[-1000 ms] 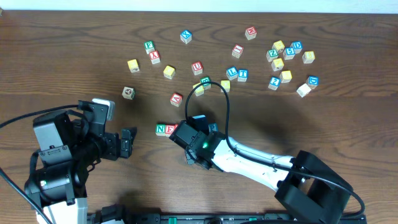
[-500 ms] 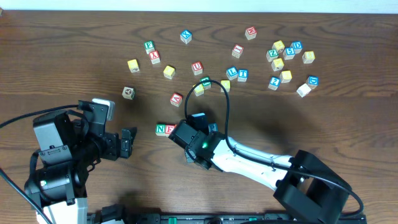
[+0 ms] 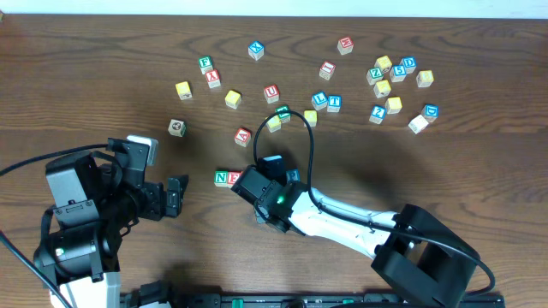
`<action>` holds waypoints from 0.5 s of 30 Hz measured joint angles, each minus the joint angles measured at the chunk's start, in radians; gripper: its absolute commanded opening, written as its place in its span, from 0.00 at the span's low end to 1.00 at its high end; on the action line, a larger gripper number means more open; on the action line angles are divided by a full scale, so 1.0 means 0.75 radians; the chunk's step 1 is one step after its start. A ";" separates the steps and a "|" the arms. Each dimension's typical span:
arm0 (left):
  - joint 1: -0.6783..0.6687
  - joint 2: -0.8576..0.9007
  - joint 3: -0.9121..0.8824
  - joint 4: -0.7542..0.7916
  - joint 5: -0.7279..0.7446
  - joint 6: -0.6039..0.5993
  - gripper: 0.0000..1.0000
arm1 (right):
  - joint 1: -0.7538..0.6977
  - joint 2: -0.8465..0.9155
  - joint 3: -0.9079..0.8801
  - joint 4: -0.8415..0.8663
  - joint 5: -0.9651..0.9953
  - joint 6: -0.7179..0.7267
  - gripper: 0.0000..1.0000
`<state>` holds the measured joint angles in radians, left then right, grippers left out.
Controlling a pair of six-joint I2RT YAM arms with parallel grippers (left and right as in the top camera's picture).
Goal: Spell out NEURIPS
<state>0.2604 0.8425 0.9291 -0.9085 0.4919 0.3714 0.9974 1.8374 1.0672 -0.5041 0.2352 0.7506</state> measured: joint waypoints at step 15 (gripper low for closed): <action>0.000 0.000 0.000 0.000 0.000 0.000 0.97 | 0.000 0.000 -0.001 0.047 0.037 -0.022 0.01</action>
<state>0.2604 0.8425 0.9291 -0.9085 0.4919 0.3714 0.9974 1.8374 1.0668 -0.4686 0.2626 0.7341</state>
